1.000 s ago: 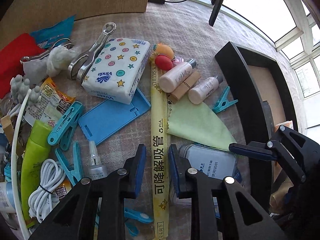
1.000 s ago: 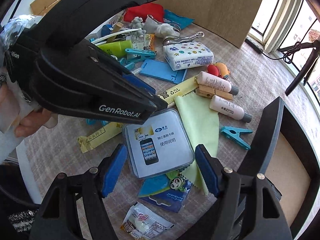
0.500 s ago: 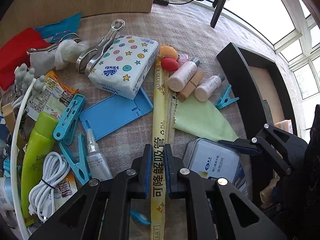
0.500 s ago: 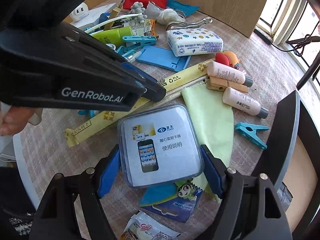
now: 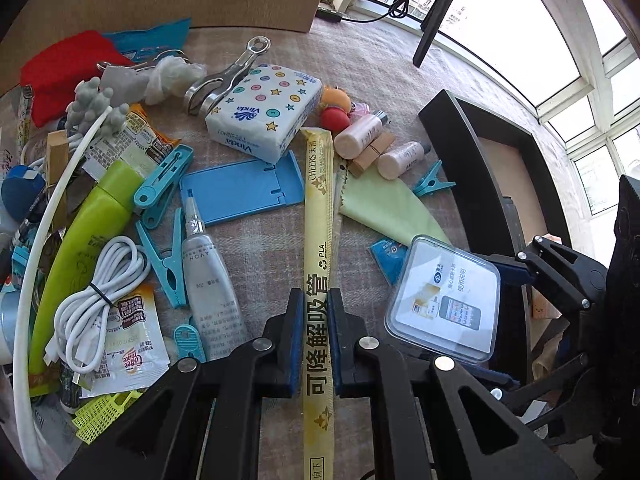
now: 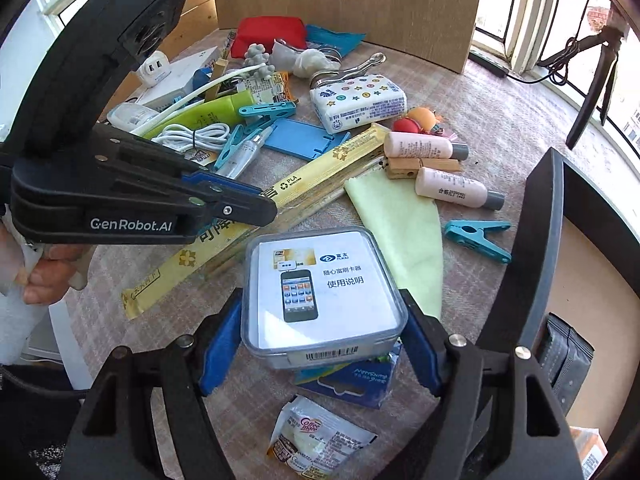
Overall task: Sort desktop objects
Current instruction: 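Carry the box and straw into the tray and open both tools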
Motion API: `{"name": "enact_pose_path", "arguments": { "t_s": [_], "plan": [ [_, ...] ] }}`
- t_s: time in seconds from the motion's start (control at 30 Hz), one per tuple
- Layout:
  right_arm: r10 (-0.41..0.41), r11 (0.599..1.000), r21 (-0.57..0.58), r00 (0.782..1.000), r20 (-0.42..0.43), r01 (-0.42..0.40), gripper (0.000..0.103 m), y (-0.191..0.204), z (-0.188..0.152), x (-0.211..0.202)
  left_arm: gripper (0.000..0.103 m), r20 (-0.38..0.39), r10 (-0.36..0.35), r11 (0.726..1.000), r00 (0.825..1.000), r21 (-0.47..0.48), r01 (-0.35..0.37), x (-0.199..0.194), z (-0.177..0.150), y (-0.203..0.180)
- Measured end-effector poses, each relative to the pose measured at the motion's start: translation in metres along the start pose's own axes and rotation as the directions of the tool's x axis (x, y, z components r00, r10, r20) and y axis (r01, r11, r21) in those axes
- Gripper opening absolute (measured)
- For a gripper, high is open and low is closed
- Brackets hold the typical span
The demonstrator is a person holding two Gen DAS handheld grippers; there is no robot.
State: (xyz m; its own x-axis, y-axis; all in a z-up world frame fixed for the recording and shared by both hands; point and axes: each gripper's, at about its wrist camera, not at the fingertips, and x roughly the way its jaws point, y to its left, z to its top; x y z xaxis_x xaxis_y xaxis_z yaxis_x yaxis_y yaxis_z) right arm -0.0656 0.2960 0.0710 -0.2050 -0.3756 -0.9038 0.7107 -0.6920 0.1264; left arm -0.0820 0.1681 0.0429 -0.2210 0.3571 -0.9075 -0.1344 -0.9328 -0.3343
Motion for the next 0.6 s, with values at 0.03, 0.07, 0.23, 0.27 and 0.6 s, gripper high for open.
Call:
{"name": "enact_pose_path", "arguments": {
  "t_s": [0.03, 0.07, 0.23, 0.27, 0.6],
  "plan": [
    [-0.001, 1.0, 0.009, 1.0, 0.007, 0.001, 0.071, -0.006, 0.001, 0.001, 0.01, 0.004, -0.005, 1.0, 1.0, -0.005, 0.005, -0.002, -0.002, 0.0],
    [0.0, 1.0, 0.02, 1.0, 0.013, -0.001, 0.071, -0.009, 0.002, 0.0, 0.01, 0.008, -0.008, 1.0, 1.0, -0.008, 0.008, -0.005, -0.003, 0.0],
    [-0.005, 0.999, 0.044, 0.999, 0.05, 0.003, 0.071, -0.012, -0.002, -0.009, 0.01, 0.036, -0.002, 1.0, 0.999, -0.003, 0.002, -0.016, -0.006, -0.008],
    [-0.011, 0.999, 0.047, 0.998, 0.059, 0.008, 0.071, -0.013, -0.002, -0.013, 0.01, 0.042, -0.005, 1.0, 0.999, -0.004, 0.005, -0.019, -0.005, -0.01],
    [-0.097, 0.98, 0.187, 0.983, 0.157, 0.066, 0.071, -0.059, -0.008, -0.061, 0.01, 0.085, -0.075, 0.997, 0.994, 0.042, 0.071, -0.033, 0.014, -0.061]
  ]
}}
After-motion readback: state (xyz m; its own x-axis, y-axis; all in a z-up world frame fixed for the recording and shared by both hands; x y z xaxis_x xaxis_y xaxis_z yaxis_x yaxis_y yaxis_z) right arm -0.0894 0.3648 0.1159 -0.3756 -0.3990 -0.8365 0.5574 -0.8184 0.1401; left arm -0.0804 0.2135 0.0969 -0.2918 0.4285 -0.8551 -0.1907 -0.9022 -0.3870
